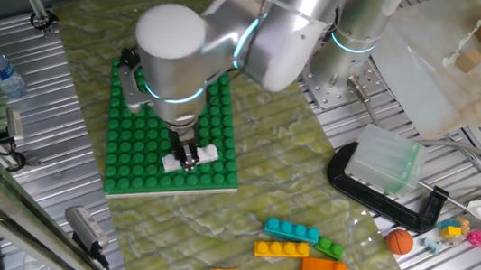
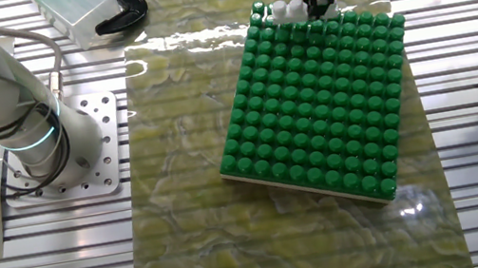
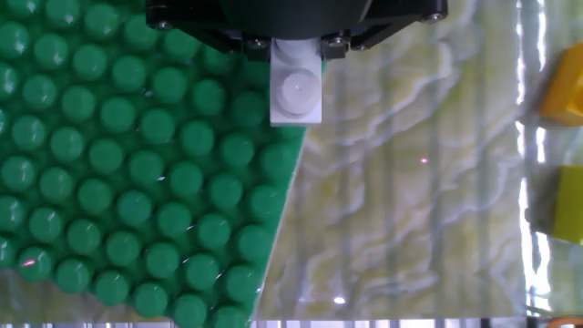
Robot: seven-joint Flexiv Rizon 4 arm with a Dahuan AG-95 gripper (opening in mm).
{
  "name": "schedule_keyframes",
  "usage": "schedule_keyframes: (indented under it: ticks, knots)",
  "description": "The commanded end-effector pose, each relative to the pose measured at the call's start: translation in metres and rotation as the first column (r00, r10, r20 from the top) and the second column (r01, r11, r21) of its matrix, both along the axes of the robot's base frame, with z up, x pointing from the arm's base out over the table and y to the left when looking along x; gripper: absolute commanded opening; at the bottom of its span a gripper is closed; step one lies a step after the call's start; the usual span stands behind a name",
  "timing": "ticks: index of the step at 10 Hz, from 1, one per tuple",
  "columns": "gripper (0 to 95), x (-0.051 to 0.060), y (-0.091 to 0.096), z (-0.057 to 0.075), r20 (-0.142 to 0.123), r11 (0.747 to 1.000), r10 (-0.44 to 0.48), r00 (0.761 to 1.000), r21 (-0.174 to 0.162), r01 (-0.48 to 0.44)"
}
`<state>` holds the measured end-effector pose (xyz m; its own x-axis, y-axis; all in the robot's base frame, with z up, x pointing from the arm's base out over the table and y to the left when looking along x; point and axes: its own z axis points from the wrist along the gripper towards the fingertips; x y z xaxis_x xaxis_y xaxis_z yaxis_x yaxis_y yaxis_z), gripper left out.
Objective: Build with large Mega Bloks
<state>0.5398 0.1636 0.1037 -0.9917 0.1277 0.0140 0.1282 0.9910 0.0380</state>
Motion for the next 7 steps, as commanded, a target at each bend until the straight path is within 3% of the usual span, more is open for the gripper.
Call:
schedule_keyframes:
  ticks: [1,3,7]
  knots:
    - [0.0,0.001,0.001,-0.002,-0.018,0.992,-0.127,0.992,0.001,0.127]
    - [0.0,0.001,0.001,-0.001,-0.014,0.992,-0.127,0.992,-0.015,0.127]
    - [0.0,0.005,0.003,-0.012,-0.022,0.992,-0.127,0.992,-0.013,0.126]
